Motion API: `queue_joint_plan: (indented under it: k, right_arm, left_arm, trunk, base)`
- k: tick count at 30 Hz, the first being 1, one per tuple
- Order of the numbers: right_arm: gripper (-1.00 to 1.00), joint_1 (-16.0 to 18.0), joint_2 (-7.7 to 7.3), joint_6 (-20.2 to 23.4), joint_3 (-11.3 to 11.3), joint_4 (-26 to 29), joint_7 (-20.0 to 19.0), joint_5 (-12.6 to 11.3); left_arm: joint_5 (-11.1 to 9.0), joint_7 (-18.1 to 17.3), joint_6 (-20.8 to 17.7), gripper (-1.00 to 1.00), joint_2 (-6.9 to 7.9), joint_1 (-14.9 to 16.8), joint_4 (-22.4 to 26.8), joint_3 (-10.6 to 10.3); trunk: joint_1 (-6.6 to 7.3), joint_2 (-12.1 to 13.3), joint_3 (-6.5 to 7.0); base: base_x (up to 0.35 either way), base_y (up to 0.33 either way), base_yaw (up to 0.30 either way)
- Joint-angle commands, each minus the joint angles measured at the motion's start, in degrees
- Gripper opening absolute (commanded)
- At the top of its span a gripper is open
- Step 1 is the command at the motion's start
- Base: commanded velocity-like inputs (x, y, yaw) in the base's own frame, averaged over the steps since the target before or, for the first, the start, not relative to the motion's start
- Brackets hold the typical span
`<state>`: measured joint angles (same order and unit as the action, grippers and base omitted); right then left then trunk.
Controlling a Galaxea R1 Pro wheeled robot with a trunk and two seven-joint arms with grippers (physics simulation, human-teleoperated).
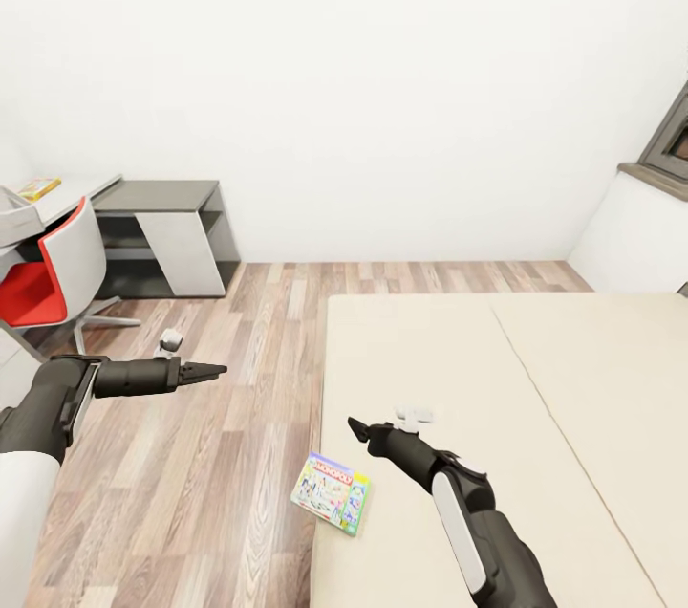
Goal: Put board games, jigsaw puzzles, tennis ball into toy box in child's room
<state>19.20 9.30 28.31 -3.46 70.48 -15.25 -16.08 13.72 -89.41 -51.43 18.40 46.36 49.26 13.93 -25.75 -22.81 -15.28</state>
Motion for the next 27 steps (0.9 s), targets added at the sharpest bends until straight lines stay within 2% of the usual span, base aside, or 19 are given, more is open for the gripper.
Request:
queue_joint_plan:
  k: [1,27]
  right_arm:
    - [1.0,0.08,0.02,0.25,0.09,-0.18,-0.04,-0.26]
    - [1.0,0.4,-0.1,-0.91,0.29,-2.97,2.33,-0.3]
  left_arm:
    - [0.61,-0.5,-0.6,1.0,-0.01,0.05,0.05,0.13]
    - [0.61,-0.5,-0.6,1.0,0.06,0.1,0.05,0.13]
  trunk:
    - [-0.04,-0.11,-0.01]
    - [-0.04,-0.11,2.47]
  base:
    - [0.0,0.0,0.0]
    - [0.0,0.0,0.0]
